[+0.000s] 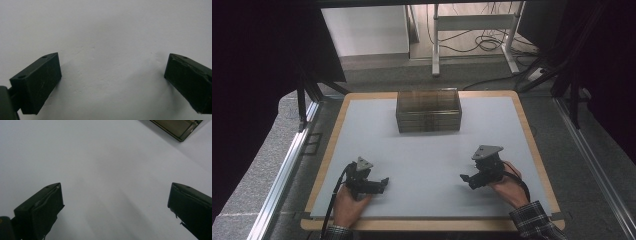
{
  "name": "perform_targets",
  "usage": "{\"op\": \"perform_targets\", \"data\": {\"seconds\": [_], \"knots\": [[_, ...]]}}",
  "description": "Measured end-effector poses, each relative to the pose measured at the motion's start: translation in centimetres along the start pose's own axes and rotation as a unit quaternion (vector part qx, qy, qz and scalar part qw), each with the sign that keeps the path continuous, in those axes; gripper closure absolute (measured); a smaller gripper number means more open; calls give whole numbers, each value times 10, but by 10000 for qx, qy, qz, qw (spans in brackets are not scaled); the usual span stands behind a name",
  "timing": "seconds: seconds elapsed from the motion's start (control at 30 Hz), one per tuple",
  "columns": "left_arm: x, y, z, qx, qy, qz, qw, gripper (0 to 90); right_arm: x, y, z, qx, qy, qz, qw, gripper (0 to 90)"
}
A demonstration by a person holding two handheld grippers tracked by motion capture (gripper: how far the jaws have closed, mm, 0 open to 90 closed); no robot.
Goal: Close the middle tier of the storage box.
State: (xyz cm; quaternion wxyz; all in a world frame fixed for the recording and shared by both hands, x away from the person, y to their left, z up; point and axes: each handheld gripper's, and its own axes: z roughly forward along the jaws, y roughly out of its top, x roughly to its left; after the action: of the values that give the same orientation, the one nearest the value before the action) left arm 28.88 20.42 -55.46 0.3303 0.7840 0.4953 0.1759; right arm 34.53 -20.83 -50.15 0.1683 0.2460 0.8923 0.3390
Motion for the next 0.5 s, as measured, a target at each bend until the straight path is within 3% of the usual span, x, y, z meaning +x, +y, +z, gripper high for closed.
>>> {"op": "perform_targets", "data": {"seconds": [0.5], "knots": [[0, 0, 0, 0, 2, 2, 10000, 12, -6, -16, -15, 10, -158, 174, 9997, 0]]}}
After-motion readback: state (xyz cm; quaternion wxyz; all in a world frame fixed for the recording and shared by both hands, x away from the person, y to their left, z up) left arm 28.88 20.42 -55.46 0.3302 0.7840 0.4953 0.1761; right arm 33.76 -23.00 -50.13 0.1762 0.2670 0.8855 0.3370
